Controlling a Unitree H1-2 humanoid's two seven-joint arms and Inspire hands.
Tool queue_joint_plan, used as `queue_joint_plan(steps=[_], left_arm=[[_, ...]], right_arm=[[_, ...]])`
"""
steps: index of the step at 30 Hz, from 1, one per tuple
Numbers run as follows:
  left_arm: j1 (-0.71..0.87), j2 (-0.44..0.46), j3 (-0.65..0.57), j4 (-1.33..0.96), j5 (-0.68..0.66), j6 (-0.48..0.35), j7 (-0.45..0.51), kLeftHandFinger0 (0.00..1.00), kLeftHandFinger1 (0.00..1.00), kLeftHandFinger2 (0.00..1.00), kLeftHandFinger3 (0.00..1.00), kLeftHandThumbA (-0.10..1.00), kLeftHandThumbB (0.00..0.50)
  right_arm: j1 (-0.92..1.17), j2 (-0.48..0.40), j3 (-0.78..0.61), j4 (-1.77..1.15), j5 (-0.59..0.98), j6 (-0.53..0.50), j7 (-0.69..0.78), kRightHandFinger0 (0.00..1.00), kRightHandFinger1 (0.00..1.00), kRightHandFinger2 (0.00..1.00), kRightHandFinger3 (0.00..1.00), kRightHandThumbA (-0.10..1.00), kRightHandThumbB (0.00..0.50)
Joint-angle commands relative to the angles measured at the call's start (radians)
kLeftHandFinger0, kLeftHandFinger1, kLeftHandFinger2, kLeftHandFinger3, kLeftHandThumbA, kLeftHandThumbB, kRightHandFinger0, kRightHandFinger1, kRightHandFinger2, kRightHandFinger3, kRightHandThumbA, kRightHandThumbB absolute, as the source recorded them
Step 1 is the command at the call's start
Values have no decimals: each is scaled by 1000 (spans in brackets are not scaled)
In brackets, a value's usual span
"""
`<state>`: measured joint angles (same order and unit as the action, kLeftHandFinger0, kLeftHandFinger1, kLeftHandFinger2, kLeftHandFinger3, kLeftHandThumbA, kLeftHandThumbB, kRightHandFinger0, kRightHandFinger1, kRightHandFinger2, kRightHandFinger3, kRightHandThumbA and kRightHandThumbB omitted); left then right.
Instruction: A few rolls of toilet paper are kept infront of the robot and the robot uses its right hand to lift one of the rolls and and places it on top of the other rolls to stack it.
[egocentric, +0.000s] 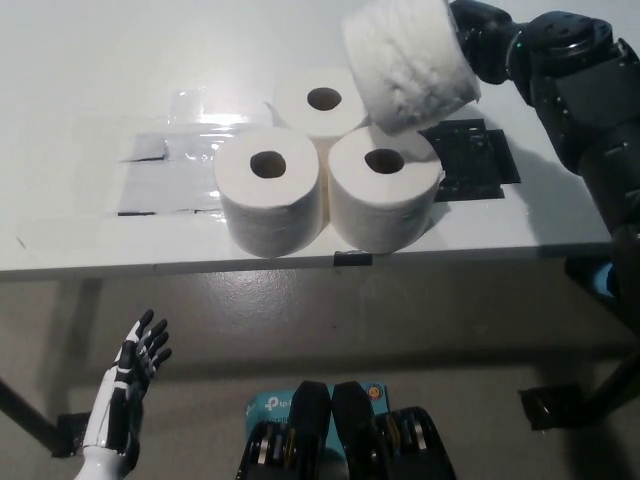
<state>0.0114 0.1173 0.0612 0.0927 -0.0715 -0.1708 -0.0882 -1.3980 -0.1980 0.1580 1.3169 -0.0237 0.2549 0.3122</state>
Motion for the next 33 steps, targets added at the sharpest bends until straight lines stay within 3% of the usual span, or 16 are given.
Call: queue_joint_plan(steps=[1,3,5,8,12,17,20,24,26,27,28,29,30,31,32,33], left_arm=[[-12,11,2,-26,2,-32,-3,1000,1000,1000,1000,1000,162],[-13,12,1,-27,3,-32,-4,1000,1000,1000,1000,1000,165],[-13,13,1,-29,4,-30,-3,1000,1000,1000,1000,1000,169],[-12,15,1,-33,3,-28,-5,1000,1000,1000,1000,1000,174],[-16,13,1,-30,2,-29,-4,1000,1000,1000,1000,1000,180],[-18,14,-2,-31,6,-29,-5,1000,1000,1000,1000,1000,184],[-18,13,-2,-38,6,-20,-3,1000,1000,1000,1000,1000,183],[-21,13,-4,-38,10,-25,-4,1000,1000,1000,1000,1000,180],[-21,13,-4,-39,12,-25,-2,1000,1000,1000,1000,1000,185],[-23,12,-3,-40,12,-23,0,1000,1000,1000,1000,1000,185],[-26,13,-2,-39,10,-23,-1,1000,1000,1000,1000,1000,185],[-26,13,-2,-38,7,-23,-2,1000,1000,1000,1000,1000,186],[-27,13,-2,-39,7,-20,-2,1000,1000,1000,1000,1000,185],[-27,13,-2,-40,9,-19,-2,1000,1000,1000,1000,1000,186],[-26,13,-3,-40,8,-19,-3,1000,1000,1000,1000,1000,186],[-26,15,-4,-41,12,-20,-3,1000,1000,1000,1000,1000,186]], right_arm=[[-83,14,39,-21,-62,-100,-27,0,8,248,334,788,6],[-82,19,44,-15,-66,-100,-35,0,24,264,330,777,20],[-81,31,56,-4,-79,-114,-43,0,100,396,397,764,22],[-82,44,66,7,-91,-132,-39,0,148,464,496,782,44],[-86,58,77,7,-103,-152,-37,0,98,381,454,762,35],[-97,75,114,17,-143,-152,-53,0,194,509,468,816,63],[-100,84,178,15,-208,-163,-63,0,161,482,375,847,51],[-99,85,280,11,-291,-218,-92,5,178,524,414,797,43],[-103,88,314,14,-311,-230,-117,22,211,482,311,792,79],[-113,91,335,16,-329,-222,-127,122,201,414,293,803,128],[-119,92,345,20,-333,-214,-128,166,122,245,241,801,185],[-128,93,357,26,-340,-199,-120,139,146,276,318,802,246],[-140,93,373,33,-350,-180,-97,173,268,434,549,782,270],[-149,93,389,39,-359,-163,-71,332,472,674,828,777,279],[-155,94,405,44,-372,-155,-57,387,527,785,973,779,282],[-162,93,420,45,-380,-148,-40,563,738,1000,1000,737,300]])
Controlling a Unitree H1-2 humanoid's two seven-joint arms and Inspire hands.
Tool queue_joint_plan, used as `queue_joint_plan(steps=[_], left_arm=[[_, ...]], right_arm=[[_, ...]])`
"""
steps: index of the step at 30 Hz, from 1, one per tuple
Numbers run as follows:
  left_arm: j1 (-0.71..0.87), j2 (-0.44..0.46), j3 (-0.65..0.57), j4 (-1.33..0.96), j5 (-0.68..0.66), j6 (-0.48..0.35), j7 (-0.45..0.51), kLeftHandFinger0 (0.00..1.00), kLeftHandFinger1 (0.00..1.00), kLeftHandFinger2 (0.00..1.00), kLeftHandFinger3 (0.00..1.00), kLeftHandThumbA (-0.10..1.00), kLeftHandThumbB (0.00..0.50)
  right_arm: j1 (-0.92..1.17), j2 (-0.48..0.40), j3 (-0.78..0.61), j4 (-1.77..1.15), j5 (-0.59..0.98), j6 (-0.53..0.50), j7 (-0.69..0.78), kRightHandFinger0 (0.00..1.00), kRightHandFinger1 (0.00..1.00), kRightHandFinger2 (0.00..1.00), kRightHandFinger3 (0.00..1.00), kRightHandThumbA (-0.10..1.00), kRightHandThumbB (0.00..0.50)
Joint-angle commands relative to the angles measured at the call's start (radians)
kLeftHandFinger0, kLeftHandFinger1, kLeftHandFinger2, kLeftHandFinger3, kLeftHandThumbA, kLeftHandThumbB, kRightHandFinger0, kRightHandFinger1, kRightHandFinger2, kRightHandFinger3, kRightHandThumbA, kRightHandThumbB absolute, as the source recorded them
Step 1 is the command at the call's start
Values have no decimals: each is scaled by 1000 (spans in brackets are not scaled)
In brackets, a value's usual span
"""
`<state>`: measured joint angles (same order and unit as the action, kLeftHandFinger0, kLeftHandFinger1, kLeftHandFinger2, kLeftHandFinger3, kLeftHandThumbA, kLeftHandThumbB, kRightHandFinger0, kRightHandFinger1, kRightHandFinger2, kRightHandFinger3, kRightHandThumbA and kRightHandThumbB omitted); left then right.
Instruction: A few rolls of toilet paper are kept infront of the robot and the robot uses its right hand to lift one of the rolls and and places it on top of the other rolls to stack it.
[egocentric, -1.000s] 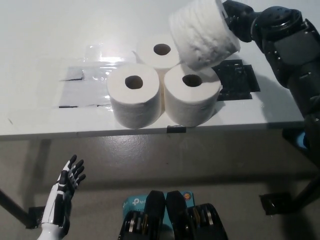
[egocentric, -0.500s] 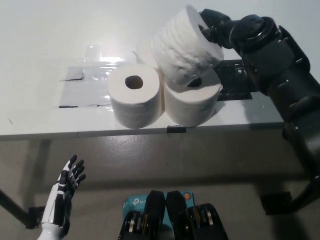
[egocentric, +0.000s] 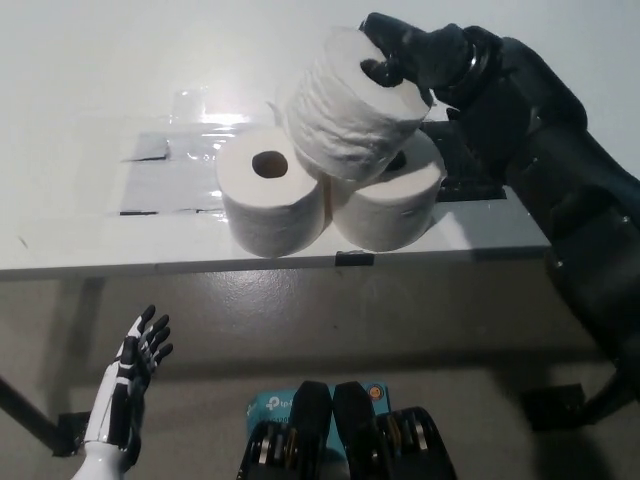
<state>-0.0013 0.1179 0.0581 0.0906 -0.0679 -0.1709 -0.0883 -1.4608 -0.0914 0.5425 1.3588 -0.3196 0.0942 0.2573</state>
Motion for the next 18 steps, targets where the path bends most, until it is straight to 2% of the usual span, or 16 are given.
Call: queue_joint_plan(steps=[1,2,4,6,11,14,16,18], left_arm=[[-13,14,-2,-40,12,-21,-2,1000,1000,1000,1000,1000,187],[-10,14,-2,-46,11,-15,-2,1000,1000,1000,1000,1000,187],[-11,15,-3,-45,15,-16,-1,1000,1000,1000,1000,1000,190],[-10,15,-1,-46,10,-16,-4,1000,1000,1000,1000,1000,197],[-12,12,-2,-46,8,-11,-3,1000,1000,1000,1000,1000,199],[-13,12,-5,-50,18,-10,-1,1000,1000,1000,1000,1000,192],[-16,18,-8,-50,29,-8,-2,1000,1000,1000,1000,1000,195],[-16,16,-10,-54,33,-5,0,1000,1000,1000,1000,1000,187]], right_arm=[[-108,-12,60,9,-103,21,28,742,904,1000,1000,727,307],[-115,-12,77,13,-116,26,41,903,1000,1000,1000,738,312],[-123,-11,78,15,-110,28,52,1000,1000,1000,1000,744,324],[-134,-10,71,15,-104,28,72,1000,1000,1000,1000,715,309],[-168,-7,59,21,-105,43,138,1000,1000,1000,1000,742,361],[-195,-9,82,23,-129,41,198,1000,1000,1000,1000,864,446],[-214,-13,75,25,-122,34,251,1000,1000,1000,1000,891,442],[-234,-17,75,26,-125,20,288,1000,1000,1000,1000,924,462]])
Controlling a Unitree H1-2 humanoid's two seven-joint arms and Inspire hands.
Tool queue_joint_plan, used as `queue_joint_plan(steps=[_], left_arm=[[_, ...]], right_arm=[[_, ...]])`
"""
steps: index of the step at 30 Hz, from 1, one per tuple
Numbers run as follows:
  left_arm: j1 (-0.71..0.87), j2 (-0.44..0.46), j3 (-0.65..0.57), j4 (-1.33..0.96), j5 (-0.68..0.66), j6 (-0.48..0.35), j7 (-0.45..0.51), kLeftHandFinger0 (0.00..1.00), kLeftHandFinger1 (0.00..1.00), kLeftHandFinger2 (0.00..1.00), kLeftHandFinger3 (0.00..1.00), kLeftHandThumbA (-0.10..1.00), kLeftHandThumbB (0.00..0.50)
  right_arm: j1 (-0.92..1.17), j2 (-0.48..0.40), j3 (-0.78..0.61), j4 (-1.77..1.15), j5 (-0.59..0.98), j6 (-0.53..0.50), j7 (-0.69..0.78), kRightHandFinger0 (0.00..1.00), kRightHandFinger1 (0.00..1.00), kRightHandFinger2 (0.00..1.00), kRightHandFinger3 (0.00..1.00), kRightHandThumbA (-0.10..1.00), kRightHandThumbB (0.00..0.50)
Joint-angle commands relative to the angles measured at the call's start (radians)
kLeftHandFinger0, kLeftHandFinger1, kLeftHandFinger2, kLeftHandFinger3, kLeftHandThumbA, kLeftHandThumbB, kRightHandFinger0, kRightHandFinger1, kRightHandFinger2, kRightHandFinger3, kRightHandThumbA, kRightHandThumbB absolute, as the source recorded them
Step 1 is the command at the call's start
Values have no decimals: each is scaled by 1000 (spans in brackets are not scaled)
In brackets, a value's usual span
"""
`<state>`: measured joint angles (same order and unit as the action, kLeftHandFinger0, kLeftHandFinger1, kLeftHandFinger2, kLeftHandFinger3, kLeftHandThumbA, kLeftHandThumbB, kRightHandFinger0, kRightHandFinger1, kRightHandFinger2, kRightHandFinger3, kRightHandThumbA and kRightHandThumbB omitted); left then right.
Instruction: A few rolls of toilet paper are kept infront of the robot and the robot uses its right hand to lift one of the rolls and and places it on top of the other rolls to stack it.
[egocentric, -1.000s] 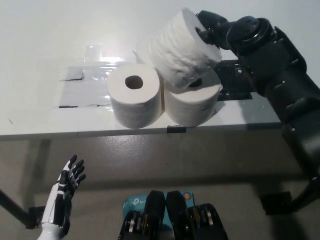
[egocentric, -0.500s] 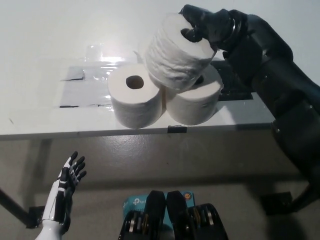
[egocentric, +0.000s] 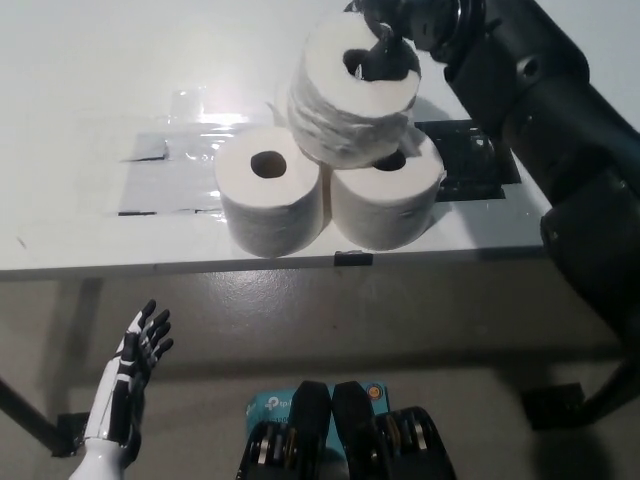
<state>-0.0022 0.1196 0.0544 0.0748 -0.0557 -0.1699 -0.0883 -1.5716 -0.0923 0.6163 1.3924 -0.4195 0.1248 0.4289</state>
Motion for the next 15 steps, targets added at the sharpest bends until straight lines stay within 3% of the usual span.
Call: queue_joint_plan(steps=[1,4,6,7,8,11,14,15], left_arm=[[-16,15,-6,-40,19,-4,-1,1000,1000,1000,1000,1000,179],[-18,16,-8,-44,20,0,-4,1000,1000,1000,1000,1000,173],[-21,17,-8,-44,23,-2,-3,1000,1000,1000,1000,1000,172],[-22,17,-8,-43,23,-4,-3,1000,1000,1000,1000,1000,171],[-23,18,-9,-40,27,-10,-3,1000,1000,1000,1000,1000,170],[-27,21,-15,-31,37,-18,-6,1000,1000,1000,1000,1000,166],[-29,21,-17,-25,27,-21,-13,1000,1000,1000,1000,1000,159],[-34,22,-19,-15,45,-45,-6,1000,1000,1000,1000,1000,145]], right_arm=[[-132,-15,-12,-4,-14,0,132,1000,1000,1000,1000,922,481],[-164,-5,12,2,-42,32,152,1000,1000,1000,1000,1000,500],[-180,-2,-25,7,-11,79,143,1000,1000,1000,1000,892,500],[-183,-2,-32,7,-6,87,143,1000,1000,1000,1000,888,500],[-190,-2,-63,6,20,110,140,1000,1000,1000,1000,801,500],[-195,-14,-85,-5,20,84,148,1000,1000,1000,1000,733,500],[-214,-20,-69,-4,-11,82,174,1000,1000,1000,1000,912,500],[-223,-25,-84,-10,0,83,152,1000,1000,1000,1000,924,500]])
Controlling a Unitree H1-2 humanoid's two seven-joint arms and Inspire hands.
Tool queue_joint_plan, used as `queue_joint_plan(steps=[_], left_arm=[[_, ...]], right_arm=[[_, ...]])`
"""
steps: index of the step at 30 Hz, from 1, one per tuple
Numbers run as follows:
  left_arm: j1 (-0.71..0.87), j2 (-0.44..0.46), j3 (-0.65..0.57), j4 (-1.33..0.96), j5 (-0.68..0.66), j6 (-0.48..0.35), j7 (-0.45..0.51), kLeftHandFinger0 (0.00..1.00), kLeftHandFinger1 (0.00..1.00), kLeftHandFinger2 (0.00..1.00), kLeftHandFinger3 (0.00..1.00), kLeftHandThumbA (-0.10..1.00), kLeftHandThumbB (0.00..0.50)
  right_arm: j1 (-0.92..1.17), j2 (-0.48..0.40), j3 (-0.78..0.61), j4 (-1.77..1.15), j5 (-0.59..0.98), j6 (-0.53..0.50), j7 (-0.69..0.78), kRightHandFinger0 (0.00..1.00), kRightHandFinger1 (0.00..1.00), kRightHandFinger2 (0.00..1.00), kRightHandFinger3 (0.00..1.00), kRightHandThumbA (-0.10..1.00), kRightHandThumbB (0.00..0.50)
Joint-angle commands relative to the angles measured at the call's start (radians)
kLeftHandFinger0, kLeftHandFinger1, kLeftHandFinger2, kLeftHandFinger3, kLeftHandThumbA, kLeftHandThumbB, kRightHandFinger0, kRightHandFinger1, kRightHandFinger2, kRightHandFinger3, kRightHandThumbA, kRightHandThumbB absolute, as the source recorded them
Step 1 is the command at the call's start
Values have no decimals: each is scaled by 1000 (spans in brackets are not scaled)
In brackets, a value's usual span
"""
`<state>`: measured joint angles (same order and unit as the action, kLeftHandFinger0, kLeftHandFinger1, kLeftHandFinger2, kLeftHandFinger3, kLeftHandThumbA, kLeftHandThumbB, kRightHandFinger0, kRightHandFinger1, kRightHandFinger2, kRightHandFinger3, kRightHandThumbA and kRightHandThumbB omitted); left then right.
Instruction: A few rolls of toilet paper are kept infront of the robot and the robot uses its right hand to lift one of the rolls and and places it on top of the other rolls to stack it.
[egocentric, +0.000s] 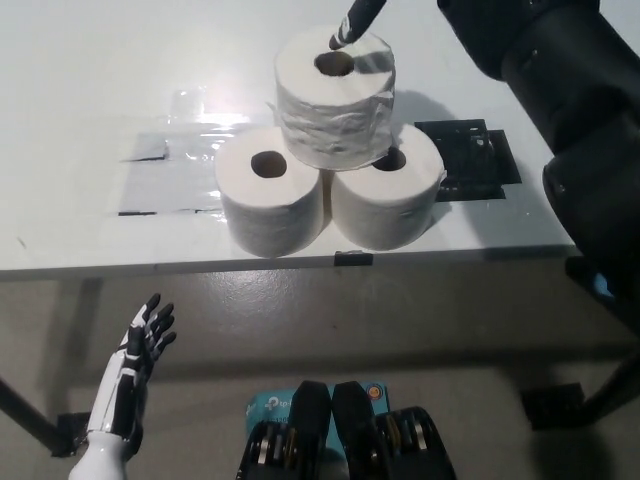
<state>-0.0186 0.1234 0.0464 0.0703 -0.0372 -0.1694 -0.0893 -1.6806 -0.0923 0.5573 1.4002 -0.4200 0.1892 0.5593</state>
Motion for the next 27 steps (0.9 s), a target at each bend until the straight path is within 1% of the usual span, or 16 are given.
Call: queue_joint_plan(steps=[1,2,4,5,6,8,9,10,13,15,17,19,21,23,26,27], left_arm=[[-18,18,-12,-9,28,-49,-3,1000,1000,1000,1000,1000,144],[-15,21,-13,-11,23,-39,-9,1000,1000,1000,1000,1000,168],[-23,20,-17,-7,3,-25,-25,1000,1000,1000,1000,1000,169],[-21,19,-14,-8,29,-27,-3,1000,1000,1000,1000,1000,182],[-18,18,-15,-12,23,-26,-7,1000,1000,1000,1000,1000,170],[-26,18,-12,-13,11,-21,-12,1000,1000,1000,1000,1000,146],[-30,20,-11,-12,8,-19,-13,1000,1000,1000,1000,1000,149],[-38,19,-6,-9,5,-16,-10,1000,1000,1000,1000,1000,146],[-56,16,-1,1,-5,-10,-9,1000,1000,1000,1000,1000,153],[-69,16,0,16,-6,-28,-9,1000,1000,1000,1000,1000,156],[-86,14,2,27,-4,-28,-5,1000,1000,1000,1000,1000,163],[-101,14,4,35,-9,-26,-5,1000,1000,1000,1000,1000,158],[-115,14,7,46,-10,-30,-4,1000,1000,1000,1000,1000,152],[-120,14,11,52,-16,-29,-4,1000,1000,1000,1000,1000,158],[-138,16,17,63,-25,-27,-4,1000,1000,1000,1000,1000,169],[-146,14,19,67,-32,-22,-6,1000,1000,1000,1000,1000,174]], right_arm=[[-115,-26,-27,-19,2,19,20,1000,1000,1000,1000,923,500],[-115,-40,-71,-39,37,14,-27,1000,1000,1000,1000,1000,500],[-120,-64,-132,-73,65,-6,-103,1000,1000,1000,1000,1000,500],[-115,-87,-150,-127,54,-55,-169,1000,1000,1000,1000,1000,460],[-107,-119,-197,-202,59,-81,-229,1000,1000,1000,1000,1000,441],[-86,-162,-261,-330,71,-83,-278,1000,1000,1000,1000,1000,455],[-61,-185,-296,-428,69,-66,-293,1000,1000,1000,1000,1000,452],[-13,-230,-348,-606,64,-41,-299,1000,1000,1000,1000,1000,467],[66,-304,-439,-885,84,18,-240,1000,1000,1000,1000,1000,457],[130,-363,-511,-1102,118,117,-157,1000,1000,1000,1000,1000,499],[185,-418,-604,-1249,237,155,-71,1000,1000,1000,1000,1000,489],[255,-452,-689,-1408,281,191,-65,1000,1000,1000,1000,1000,482],[308,-487,-752,-1516,334,205,-46,1000,1000,1000,1000,1000,415],[394,-525,-873,-1665,431,252,-39,1000,1000,1000,1000,1000,426],[474,-554,-970,-1806,530,281,-53,1000,1000,1000,1000,1000,432],[527,-577,-1023,-1875,592,281,-80,1000,1000,1000,1000,1000,456]])
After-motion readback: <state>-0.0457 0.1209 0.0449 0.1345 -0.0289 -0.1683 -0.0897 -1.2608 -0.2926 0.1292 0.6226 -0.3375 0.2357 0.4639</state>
